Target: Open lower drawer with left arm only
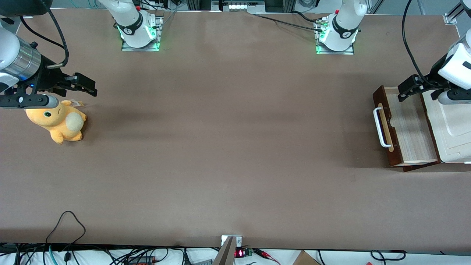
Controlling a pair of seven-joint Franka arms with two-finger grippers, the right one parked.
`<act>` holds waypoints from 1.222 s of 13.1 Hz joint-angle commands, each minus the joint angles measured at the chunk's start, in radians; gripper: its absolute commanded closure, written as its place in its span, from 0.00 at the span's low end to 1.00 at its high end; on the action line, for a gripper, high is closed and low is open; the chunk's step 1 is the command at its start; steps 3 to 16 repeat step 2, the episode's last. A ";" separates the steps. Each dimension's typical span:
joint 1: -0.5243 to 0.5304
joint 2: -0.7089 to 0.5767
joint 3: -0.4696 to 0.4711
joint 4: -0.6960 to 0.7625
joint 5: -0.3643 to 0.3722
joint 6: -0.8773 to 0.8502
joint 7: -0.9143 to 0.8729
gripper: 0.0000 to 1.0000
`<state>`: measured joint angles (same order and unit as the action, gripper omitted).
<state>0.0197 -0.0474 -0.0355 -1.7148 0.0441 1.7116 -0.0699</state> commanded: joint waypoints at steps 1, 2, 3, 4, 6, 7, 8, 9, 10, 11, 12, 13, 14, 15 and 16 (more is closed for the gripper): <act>-0.001 0.001 0.005 0.018 -0.023 -0.010 0.027 0.00; -0.001 0.000 0.005 0.018 -0.023 -0.012 0.027 0.00; -0.001 0.000 0.005 0.018 -0.023 -0.012 0.027 0.00; -0.001 0.000 0.005 0.018 -0.023 -0.012 0.027 0.00; -0.001 0.000 0.005 0.018 -0.023 -0.012 0.027 0.00; -0.001 0.000 0.005 0.018 -0.023 -0.012 0.027 0.00; -0.001 0.000 0.005 0.018 -0.023 -0.012 0.027 0.00; -0.001 0.000 0.005 0.018 -0.023 -0.012 0.027 0.00; -0.001 0.000 0.005 0.018 -0.023 -0.012 0.027 0.00; -0.001 0.000 0.005 0.018 -0.023 -0.012 0.027 0.00; -0.001 0.000 0.005 0.018 -0.023 -0.012 0.027 0.00; -0.001 0.000 0.005 0.018 -0.023 -0.012 0.027 0.00; -0.001 0.000 0.005 0.018 -0.023 -0.012 0.027 0.00; -0.001 0.000 0.005 0.018 -0.023 -0.012 0.027 0.00; -0.001 0.000 0.005 0.018 -0.023 -0.012 0.027 0.00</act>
